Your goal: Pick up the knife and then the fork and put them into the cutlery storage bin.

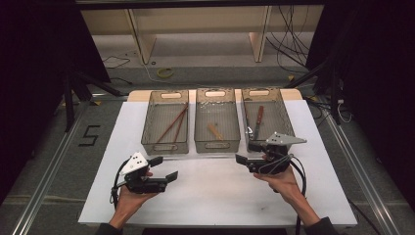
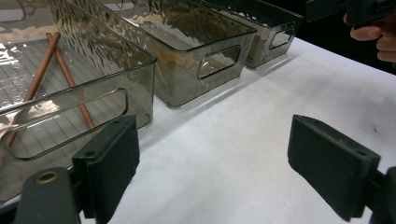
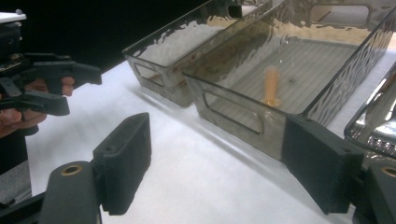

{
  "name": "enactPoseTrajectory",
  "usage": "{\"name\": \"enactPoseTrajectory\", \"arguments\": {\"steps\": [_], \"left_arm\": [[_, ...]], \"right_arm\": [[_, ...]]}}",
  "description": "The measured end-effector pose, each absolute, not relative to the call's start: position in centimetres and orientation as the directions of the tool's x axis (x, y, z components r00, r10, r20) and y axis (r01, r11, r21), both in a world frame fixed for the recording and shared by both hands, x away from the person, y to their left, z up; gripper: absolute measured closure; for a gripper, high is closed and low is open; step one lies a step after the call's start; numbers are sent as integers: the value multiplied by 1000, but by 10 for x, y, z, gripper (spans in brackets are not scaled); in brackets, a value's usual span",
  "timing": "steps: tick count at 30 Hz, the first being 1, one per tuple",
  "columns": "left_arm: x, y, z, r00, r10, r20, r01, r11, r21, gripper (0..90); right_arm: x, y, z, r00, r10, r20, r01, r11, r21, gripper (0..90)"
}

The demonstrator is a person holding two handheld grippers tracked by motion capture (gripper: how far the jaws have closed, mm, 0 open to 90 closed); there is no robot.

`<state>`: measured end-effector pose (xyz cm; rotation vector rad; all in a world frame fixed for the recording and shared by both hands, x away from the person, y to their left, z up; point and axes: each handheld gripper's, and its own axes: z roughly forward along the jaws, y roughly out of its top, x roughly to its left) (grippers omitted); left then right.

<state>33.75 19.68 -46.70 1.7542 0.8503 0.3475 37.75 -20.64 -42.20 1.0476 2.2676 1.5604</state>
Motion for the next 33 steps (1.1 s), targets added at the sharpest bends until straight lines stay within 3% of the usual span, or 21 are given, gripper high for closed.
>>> {"name": "enactPoseTrajectory", "arguments": {"steps": [33], "left_arm": [[337, 194, -468, 719, 671, -178, 373, -156, 915, 161]], "right_arm": [[337, -235, -444, -733, 654, 187, 395, 186, 900, 240]]}}
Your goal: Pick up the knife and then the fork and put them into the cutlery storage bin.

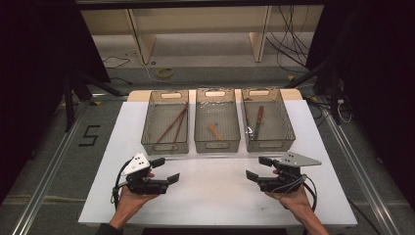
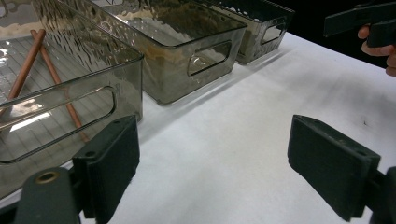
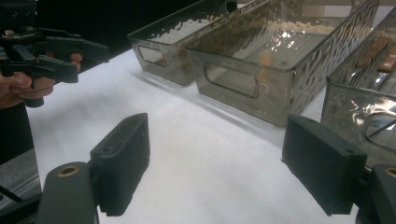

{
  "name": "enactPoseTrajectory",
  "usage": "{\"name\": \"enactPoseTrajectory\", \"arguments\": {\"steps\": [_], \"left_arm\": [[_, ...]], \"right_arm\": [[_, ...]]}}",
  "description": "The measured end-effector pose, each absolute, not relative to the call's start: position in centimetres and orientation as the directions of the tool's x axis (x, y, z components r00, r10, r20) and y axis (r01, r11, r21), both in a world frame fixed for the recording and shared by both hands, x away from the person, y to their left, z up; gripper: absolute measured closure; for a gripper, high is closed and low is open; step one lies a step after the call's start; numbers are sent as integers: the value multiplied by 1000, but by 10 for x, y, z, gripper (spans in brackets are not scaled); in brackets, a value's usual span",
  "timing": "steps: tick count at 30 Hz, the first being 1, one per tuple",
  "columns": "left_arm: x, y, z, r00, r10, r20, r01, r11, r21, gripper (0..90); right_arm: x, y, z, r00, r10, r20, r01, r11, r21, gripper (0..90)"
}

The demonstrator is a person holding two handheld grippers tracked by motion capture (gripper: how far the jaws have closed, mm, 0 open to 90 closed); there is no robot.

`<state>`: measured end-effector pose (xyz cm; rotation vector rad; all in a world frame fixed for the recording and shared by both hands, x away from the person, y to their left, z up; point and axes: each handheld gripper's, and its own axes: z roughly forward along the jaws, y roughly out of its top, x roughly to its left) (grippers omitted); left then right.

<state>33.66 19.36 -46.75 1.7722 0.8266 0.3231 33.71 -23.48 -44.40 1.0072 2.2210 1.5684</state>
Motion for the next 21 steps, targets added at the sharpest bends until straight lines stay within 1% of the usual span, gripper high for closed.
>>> {"name": "enactPoseTrajectory", "arguments": {"steps": [13, 21], "left_arm": [[336, 193, -468, 724, 666, -179, 373, -160, 914, 161], [336, 193, -468, 724, 666, -179, 374, -160, 914, 161]], "right_arm": [[327, -245, -458, -712, 677, 184, 416, 197, 888, 230], [327, -248, -458, -706, 685, 181, 411, 188, 892, 228]]}}
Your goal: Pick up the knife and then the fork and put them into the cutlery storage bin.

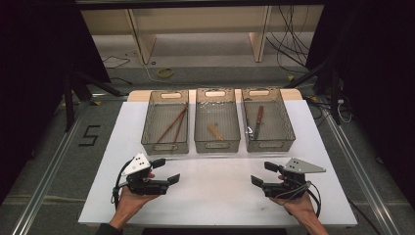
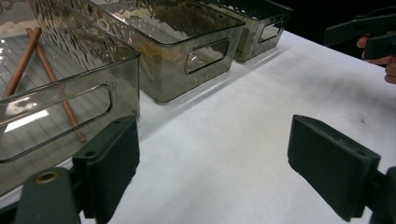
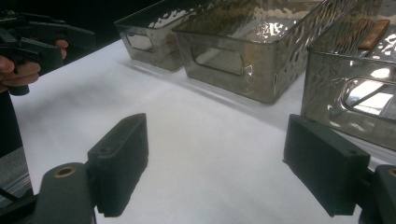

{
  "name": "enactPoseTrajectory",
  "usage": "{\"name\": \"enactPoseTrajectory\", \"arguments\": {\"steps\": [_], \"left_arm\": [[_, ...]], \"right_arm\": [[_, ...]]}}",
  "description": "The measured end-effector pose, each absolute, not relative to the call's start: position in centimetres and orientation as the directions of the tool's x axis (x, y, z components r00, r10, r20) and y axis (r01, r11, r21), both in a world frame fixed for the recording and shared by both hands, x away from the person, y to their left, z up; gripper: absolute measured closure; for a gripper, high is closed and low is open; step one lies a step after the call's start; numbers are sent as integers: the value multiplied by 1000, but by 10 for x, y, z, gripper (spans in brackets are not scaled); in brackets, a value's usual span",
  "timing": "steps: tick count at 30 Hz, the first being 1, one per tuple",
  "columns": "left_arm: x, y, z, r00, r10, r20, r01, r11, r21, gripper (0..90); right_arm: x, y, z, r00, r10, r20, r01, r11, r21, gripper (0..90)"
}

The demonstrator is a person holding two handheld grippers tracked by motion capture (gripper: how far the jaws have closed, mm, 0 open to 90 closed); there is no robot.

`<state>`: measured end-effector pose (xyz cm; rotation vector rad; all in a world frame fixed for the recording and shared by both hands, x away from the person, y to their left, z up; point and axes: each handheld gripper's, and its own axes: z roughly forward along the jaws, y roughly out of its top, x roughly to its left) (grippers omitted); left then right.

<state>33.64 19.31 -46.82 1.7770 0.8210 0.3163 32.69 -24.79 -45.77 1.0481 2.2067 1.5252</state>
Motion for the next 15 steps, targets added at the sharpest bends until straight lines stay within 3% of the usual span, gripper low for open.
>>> {"name": "enactPoseTrajectory", "arguments": {"steps": [15], "left_arm": [[337, 193, -468, 724, 666, -178, 373, -162, 914, 161]], "right_arm": [[328, -248, -457, -702, 690, 175, 407, 187, 894, 226]]}}
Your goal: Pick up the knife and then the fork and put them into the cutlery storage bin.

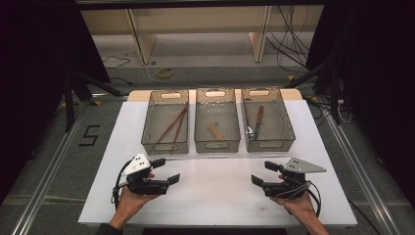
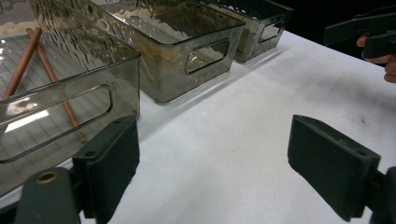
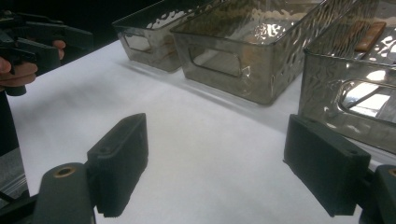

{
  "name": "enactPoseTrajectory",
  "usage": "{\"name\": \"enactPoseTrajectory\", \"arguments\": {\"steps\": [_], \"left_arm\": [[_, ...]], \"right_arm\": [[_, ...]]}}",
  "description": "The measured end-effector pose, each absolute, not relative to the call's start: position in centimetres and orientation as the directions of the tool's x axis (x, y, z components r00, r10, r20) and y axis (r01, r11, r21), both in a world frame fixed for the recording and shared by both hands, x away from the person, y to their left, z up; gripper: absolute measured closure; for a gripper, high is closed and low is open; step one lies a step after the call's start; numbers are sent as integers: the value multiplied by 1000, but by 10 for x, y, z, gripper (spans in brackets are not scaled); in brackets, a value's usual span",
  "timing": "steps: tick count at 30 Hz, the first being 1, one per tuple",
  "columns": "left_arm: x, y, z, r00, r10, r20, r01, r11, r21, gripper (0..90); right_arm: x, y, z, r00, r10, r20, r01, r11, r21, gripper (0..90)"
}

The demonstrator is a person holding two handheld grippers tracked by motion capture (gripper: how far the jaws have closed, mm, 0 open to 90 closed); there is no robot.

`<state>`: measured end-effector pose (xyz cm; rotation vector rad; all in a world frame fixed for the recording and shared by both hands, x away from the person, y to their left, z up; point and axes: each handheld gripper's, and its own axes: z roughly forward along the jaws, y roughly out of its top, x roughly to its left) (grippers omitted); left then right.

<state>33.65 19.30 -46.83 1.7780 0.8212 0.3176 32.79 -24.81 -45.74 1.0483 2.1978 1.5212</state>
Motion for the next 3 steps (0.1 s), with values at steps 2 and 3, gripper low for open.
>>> {"name": "enactPoseTrajectory", "arguments": {"steps": [2, 3], "left_arm": [[337, 193, -468, 724, 667, -178, 373, -162, 913, 161], [337, 193, -468, 724, 667, -178, 374, -162, 913, 161]], "right_arm": [[328, -249, -457, -699, 693, 175, 408, 185, 894, 227], [329, -250, -457, -697, 695, 175, 409, 185, 894, 227]]}}
